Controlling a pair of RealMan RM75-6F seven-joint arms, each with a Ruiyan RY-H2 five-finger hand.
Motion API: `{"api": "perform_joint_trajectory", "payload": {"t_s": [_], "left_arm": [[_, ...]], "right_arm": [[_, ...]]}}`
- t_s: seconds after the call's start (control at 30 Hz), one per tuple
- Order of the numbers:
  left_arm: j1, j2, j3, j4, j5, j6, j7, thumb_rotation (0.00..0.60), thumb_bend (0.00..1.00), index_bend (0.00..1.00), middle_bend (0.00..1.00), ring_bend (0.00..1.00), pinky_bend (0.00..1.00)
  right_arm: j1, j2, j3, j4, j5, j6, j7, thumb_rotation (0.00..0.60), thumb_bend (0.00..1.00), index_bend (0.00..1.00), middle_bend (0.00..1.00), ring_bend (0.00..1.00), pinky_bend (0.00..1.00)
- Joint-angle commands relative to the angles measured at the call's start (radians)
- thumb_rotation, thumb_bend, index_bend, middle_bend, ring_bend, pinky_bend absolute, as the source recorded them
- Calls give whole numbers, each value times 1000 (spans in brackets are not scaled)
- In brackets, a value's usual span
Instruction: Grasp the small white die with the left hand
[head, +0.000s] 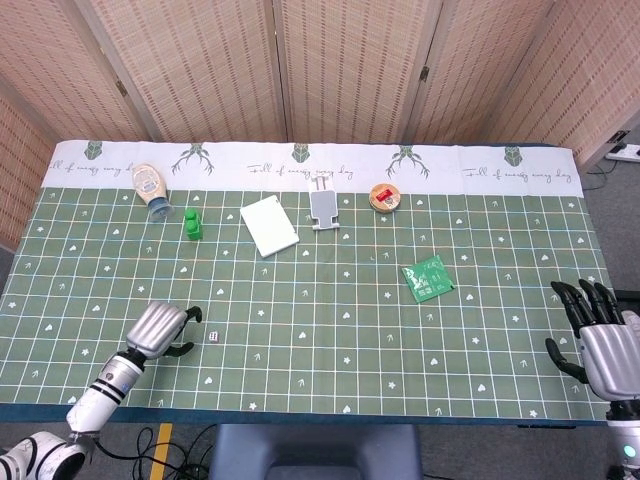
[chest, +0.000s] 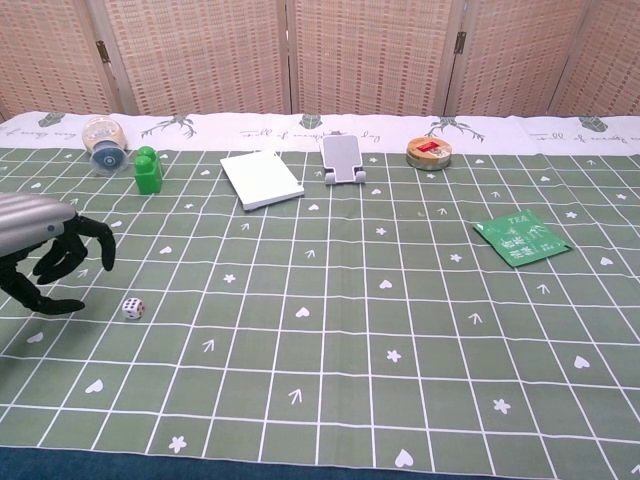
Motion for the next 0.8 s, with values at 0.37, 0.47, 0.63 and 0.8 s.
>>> {"api": "perform_joint_trajectory", "payload": {"t_s": [0.37,0.47,0.63,0.8], "left_arm": [[-28,-76,-6,15,-75,-30,62,600,261,467,819,722,949],[-34,-87,-4,18,-86,-35,78,600,261,477,820,723,949],[-39,-105,-11,25,-114,-36,87,600,295,516,828,729,949],[-40,-115,-8,35,-126,-34,82,600,324,528,830,730,949]], "right_arm": [[-7,-3,0,13,10,5,12,600,301,80,136,0,22],[-8,-4,-1,15,11,5,13,600,301,80,136,0,22],[-10,-5,-3,16,6,10,15,600,301,80,137,0,22],[-15,-4,-3,18,7,18,17,600,301,80,138,0,22]]}}
